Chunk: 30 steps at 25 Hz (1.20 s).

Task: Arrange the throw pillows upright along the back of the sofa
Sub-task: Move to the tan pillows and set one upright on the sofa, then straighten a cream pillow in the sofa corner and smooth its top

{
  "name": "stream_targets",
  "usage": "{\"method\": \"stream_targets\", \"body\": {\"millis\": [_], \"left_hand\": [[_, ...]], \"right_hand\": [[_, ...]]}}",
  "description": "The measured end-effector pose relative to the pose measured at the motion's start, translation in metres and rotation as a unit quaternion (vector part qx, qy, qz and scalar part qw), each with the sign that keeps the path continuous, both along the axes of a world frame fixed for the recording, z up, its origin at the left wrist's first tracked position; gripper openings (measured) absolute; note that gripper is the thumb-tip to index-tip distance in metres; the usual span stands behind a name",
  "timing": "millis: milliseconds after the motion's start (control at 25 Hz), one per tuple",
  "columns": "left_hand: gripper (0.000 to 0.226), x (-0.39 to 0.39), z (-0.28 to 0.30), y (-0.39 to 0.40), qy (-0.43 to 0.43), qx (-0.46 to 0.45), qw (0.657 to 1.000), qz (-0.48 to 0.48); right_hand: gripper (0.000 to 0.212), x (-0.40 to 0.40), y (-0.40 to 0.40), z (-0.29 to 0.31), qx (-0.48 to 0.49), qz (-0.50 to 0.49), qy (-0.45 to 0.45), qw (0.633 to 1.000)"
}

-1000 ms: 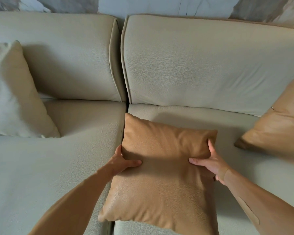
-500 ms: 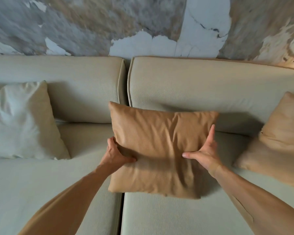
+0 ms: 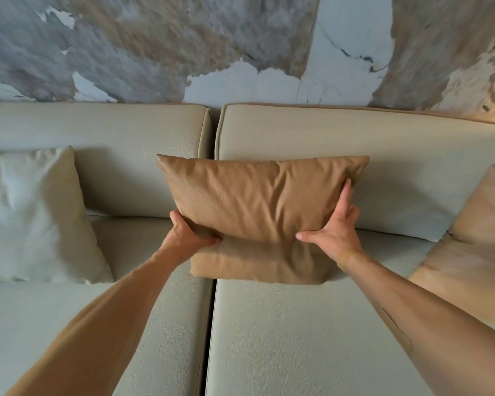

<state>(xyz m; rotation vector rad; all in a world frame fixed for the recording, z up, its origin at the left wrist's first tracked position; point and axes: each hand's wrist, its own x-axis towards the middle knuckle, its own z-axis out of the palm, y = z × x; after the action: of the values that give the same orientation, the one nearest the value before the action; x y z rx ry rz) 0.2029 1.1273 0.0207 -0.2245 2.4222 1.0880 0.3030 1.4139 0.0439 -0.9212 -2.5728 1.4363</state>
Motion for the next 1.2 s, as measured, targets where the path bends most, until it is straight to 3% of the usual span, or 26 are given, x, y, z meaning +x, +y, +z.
{"method": "stream_targets", "body": {"millis": [400,600,880,1040,1200], "left_hand": [[0.103,-0.006,-0.009,-0.012,0.002,-0.040,0.998,-0.053],[0.094,0.014,0.017,-0.017,0.052,-0.040,0.995,-0.072],[0.104,0.075,0.096,-0.034,0.120,-0.054,0.986,-0.107],[0.107,0.133,0.161,-0.065,0.199,-0.123,0.964,-0.127],[0.114,0.206,0.243,-0.110,0.256,-0.201,0.937,-0.127]], "right_hand": [[0.139,0.005,-0.006,0.001,0.081,0.003,-0.054,0.995],[0.125,0.023,-0.020,0.022,0.140,0.021,-0.068,0.988],[0.101,0.059,-0.041,0.106,0.249,0.169,-0.082,0.950],[0.093,0.093,-0.051,0.169,0.340,0.283,-0.086,0.893],[0.091,0.136,-0.070,0.242,0.370,0.318,-0.040,0.872]]}}
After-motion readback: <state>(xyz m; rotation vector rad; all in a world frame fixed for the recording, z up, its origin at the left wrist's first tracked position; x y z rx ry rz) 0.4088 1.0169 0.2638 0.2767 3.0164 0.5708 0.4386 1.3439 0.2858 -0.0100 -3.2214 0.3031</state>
